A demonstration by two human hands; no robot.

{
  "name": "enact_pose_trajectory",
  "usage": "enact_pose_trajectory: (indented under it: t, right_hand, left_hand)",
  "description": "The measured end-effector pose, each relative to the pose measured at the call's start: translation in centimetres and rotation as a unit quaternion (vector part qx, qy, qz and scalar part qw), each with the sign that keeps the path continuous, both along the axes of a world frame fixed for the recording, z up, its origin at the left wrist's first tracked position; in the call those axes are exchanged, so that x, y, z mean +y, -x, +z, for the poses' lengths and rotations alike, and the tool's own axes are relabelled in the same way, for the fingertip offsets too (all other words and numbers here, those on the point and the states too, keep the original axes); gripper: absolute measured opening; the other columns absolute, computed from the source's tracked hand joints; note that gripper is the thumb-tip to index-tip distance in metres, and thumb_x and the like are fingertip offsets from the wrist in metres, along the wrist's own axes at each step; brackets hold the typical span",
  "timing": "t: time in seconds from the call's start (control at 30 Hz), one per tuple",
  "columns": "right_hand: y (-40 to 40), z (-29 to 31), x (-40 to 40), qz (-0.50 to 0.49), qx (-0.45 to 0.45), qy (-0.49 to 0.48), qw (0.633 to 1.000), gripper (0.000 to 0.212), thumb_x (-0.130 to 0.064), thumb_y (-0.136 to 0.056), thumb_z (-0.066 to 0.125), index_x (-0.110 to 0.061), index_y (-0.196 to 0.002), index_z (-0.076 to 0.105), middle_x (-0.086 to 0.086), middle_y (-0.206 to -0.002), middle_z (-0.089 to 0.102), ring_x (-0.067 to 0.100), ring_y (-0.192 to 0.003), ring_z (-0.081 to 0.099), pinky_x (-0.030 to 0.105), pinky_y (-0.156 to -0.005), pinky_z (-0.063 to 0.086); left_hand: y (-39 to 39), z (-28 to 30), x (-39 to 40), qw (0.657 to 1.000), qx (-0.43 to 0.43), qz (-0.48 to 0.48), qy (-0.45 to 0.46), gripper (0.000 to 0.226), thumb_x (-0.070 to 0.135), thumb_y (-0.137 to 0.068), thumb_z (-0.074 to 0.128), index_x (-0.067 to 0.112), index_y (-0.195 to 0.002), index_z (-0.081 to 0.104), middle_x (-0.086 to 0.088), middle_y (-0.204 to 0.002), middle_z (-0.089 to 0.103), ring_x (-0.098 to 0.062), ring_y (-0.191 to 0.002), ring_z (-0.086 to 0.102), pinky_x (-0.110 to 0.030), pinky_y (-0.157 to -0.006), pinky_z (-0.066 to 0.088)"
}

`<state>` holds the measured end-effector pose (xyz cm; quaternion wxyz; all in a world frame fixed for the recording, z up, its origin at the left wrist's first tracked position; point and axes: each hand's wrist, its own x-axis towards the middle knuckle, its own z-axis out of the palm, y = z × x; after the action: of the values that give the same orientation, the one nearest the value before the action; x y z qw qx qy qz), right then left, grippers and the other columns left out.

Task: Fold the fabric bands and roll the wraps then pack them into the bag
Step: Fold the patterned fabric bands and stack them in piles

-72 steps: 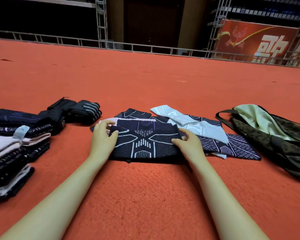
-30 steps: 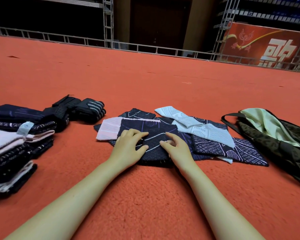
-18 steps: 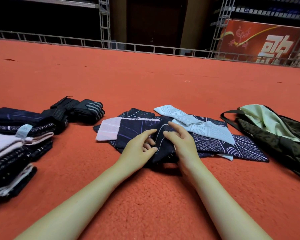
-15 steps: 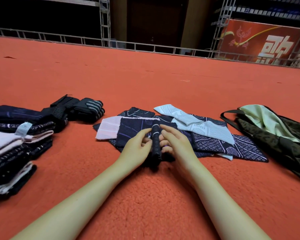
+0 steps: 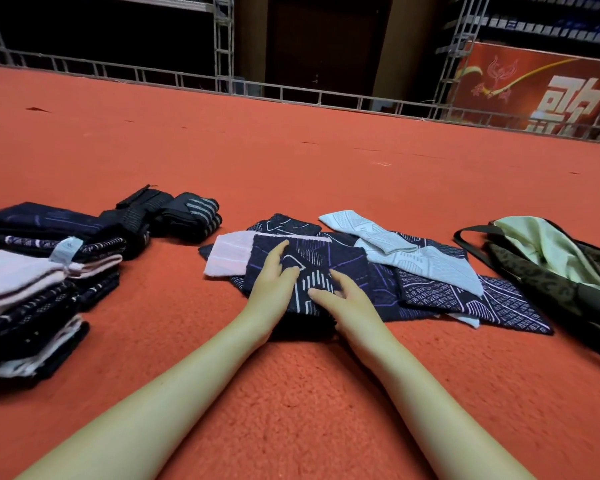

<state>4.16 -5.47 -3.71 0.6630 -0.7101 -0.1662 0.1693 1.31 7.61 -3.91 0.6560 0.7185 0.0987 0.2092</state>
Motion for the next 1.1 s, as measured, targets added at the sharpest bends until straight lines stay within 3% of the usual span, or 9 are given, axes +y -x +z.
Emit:
enact_pose_trajectory:
  t: [0.13,0.23,0.37,0.47,0.57,0.67,0.73,0.83,1.1]
  right_hand:
    - [0.3,0.1,0.0,0.009,-0.043,-0.013,0.999,0.055,-0.002,-0.082,0.065,-0.022,-0.131,0.048,-0.003,-0.107,0.067,0.005,-0.087,0.064,0.015,-0.076,0.049]
    - [0.2,1.2,-0.8,0.047,-0.077,0.0,0.996,0.052,0.0,-0.083,0.061,-0.032,-0.125,0.057,-0.004,-0.085,0.066,0.006,-0.07,0.057,0.014,-0.066,0.047]
    - [0.2,1.1,-1.0,0.027,-0.136,0.006,0.99,0.051,-0.004,-0.082,0.066,-0.032,-0.124,0.058,-0.011,-0.111,0.065,0.001,-0.096,0.061,0.018,-0.085,0.049]
    - [-0.1,0.3,-0.6,-0.038,-0.092,-0.006,0.995,0.044,-0.013,-0.083,0.068,-0.032,-0.121,0.057,-0.006,-0.108,0.063,0.01,-0.091,0.063,0.032,-0.074,0.057]
    - [-0.6,-0.9,-0.2,-0.043,-0.108,0.012,0.993,0.039,-0.015,-0.085,0.068,-0.032,-0.117,0.055,0.001,-0.1,0.059,0.018,-0.08,0.059,0.021,-0.065,0.052]
    - [-0.9,-2.2,-0.2,-0.065,-0.318,0.158,0.932,0.043,-0.023,-0.084,0.067,-0.024,-0.125,0.055,-0.001,-0.108,0.056,0.011,-0.1,0.052,0.012,-0.084,0.04]
    - [-1.3,-2.7,-0.1,-0.084,-0.417,0.234,0.875,0.045,-0.031,-0.083,0.064,-0.023,-0.127,0.056,-0.002,-0.113,0.055,0.015,-0.111,0.045,0.026,-0.096,0.037]
    - [-1.9,-2.6,-0.1,-0.119,-0.397,0.293,0.862,0.044,-0.034,-0.086,0.062,-0.024,-0.129,0.056,-0.001,-0.12,0.054,0.019,-0.121,0.04,0.038,-0.101,0.035]
    - [-3.3,-1.8,-3.8,-0.103,-0.368,0.34,0.859,0.044,-0.032,-0.079,0.072,-0.03,-0.122,0.062,-0.003,-0.126,0.055,0.018,-0.124,0.041,0.037,-0.104,0.034]
  left_hand:
    - [-0.1,-0.2,1.2,0.974,-0.002,0.067,-0.217,0.064,0.015,-0.08,0.05,0.023,-0.142,0.034,-0.001,-0.129,0.045,-0.014,-0.124,0.036,-0.031,-0.109,0.027]
    - [0.1,1.0,3.0,0.993,0.004,0.014,-0.114,0.062,0.028,-0.073,0.052,0.03,-0.134,0.043,0.001,-0.124,0.049,-0.005,-0.113,0.047,-0.026,-0.101,0.037]
    - [1.3,1.7,4.0,0.988,0.029,-0.119,-0.095,0.038,0.011,-0.084,0.058,0.028,-0.118,0.057,0.01,-0.111,0.064,0.004,-0.096,0.06,-0.014,-0.084,0.044]
    - [1.8,1.6,3.6,0.991,0.013,-0.06,-0.115,0.044,0.003,-0.085,0.059,0.024,-0.123,0.054,0.012,-0.111,0.062,0.003,-0.094,0.059,-0.007,-0.073,0.047]
    - [2.6,2.2,3.8,0.992,-0.03,0.049,-0.115,0.043,-0.002,-0.084,0.059,0.018,-0.123,0.054,0.013,-0.111,0.057,0.009,-0.092,0.053,0.003,-0.072,0.038]
    - [4.2,2.2,6.1,0.987,-0.034,0.136,-0.075,0.048,0.001,-0.084,0.058,0.021,-0.127,0.054,0.004,-0.118,0.057,-0.003,-0.095,0.057,-0.011,-0.082,0.047]
    - [5.9,1.8,8.0,0.98,-0.011,0.183,-0.078,0.05,0.003,-0.084,0.058,0.023,-0.129,0.052,0.004,-0.117,0.059,-0.012,-0.102,0.058,-0.035,-0.092,0.05]
    - [8.6,1.1,10.2,0.966,0.036,0.238,-0.1,0.051,0.006,-0.086,0.058,0.017,-0.135,0.047,-0.001,-0.122,0.057,-0.017,-0.102,0.057,-0.032,-0.08,0.052]
    - [9.4,-1.0,11.1,0.923,0.109,0.284,-0.236,0.055,0.013,-0.091,0.055,0.01,-0.143,0.036,-0.016,-0.135,0.05,-0.03,-0.125,0.045,-0.032,-0.102,0.033]
